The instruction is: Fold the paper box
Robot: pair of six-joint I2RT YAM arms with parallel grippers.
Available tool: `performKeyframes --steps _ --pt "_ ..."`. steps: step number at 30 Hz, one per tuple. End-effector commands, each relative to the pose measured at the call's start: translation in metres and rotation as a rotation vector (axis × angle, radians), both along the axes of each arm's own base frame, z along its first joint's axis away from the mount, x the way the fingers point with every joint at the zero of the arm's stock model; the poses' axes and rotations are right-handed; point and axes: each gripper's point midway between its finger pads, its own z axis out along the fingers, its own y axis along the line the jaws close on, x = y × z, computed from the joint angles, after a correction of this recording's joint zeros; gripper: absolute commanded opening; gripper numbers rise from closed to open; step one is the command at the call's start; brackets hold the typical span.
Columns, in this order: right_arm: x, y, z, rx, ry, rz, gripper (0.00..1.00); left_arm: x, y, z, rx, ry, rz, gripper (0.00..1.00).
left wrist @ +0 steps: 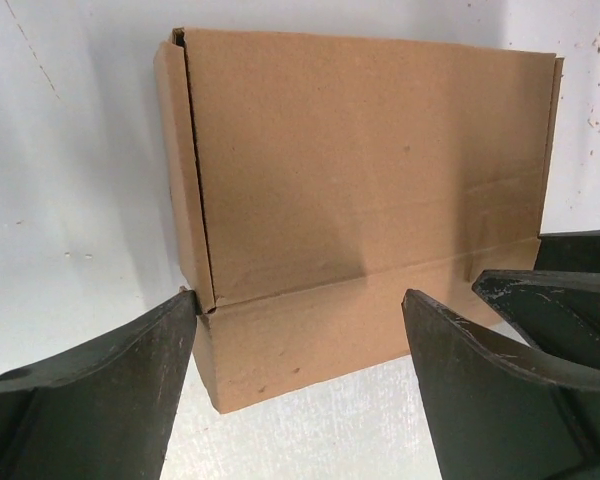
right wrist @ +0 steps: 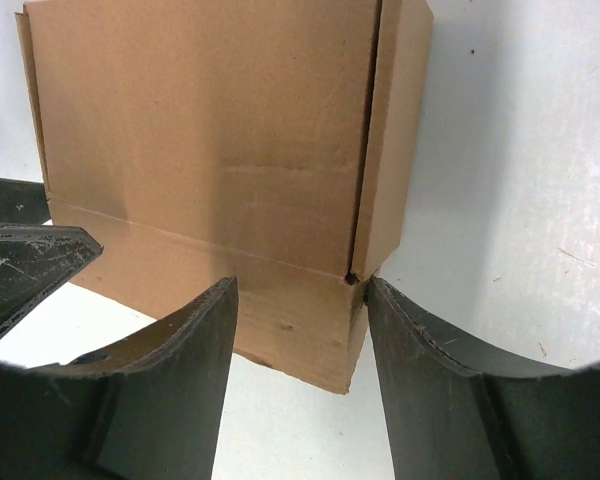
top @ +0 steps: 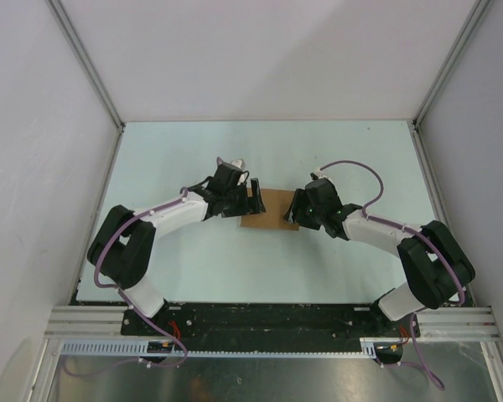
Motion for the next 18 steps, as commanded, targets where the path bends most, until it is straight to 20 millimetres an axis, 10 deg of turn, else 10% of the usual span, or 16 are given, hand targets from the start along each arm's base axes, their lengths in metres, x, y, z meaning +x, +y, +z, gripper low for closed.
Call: performKeyframes --steps 1,18 --pt "0.0028 0.0081 0.0062 0.048 -0.012 0.008 0.59 -0.0093 -0.0106 0.0084 -0.052 0.004 -0.027 0.88" --pt "0.0056 0.0014 0.0014 0.029 -0.007 0.003 0.58 -0.0112 -0.0108 0.0030 -0.057 0.019 -0.020 0.73"
